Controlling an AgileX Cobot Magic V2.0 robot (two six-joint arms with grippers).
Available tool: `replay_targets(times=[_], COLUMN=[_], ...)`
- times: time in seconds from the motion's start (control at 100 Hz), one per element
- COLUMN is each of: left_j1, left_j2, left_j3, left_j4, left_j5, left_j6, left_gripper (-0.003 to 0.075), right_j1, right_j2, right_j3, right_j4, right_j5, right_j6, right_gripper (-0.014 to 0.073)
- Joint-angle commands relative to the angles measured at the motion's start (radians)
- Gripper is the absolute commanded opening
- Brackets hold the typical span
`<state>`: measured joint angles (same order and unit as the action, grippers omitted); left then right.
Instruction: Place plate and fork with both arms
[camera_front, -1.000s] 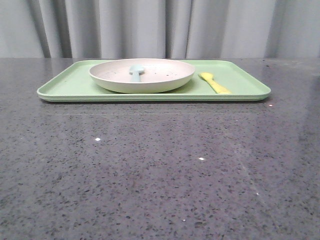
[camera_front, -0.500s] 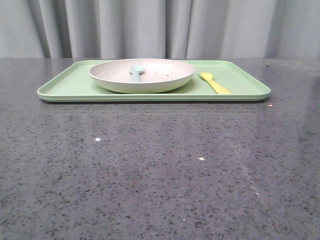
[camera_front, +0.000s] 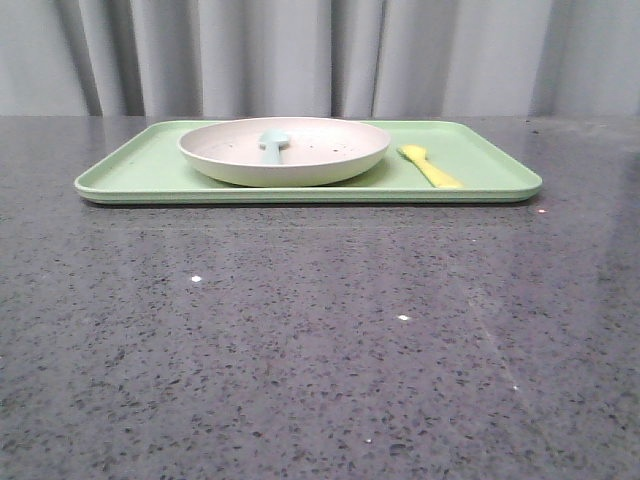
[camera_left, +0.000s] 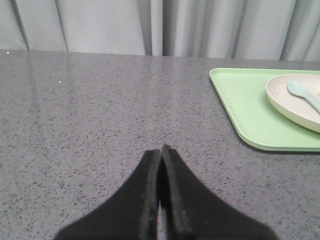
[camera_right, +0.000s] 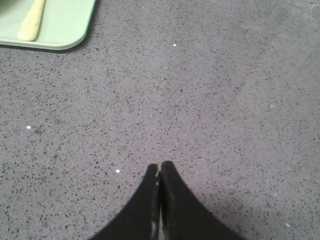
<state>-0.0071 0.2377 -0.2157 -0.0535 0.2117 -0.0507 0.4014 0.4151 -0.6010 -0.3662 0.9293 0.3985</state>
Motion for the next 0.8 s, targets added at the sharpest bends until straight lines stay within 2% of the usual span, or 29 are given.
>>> replay_targets(times=[0.0,0.31,0.79], left_j1=[-0.010,-0.010,-0.010], left_j2=[-0.047,-0.275,-0.271], left_j3=[0.028,0.184,0.228], left_j4=[0.027,0.053,0.105], left_j5=[-0.119,-0.127,-0.212], left_j6=[-0.007,-0.007,-0.007], left_gripper=[-0.0020,-0.0020,-0.0020], right_j1=[-0.007,-0.007,-0.007], right_j2=[0.004,0.004,0.004], right_j3=[-0.024,-0.024,-0.024], right_j4=[-0.036,-0.036,-0.036], right_j5=[-0.054,-0.054,-0.052], right_j6=[-0.003,-0.003,-0.003], right_gripper=[-0.0069,-0.0069,-0.0069])
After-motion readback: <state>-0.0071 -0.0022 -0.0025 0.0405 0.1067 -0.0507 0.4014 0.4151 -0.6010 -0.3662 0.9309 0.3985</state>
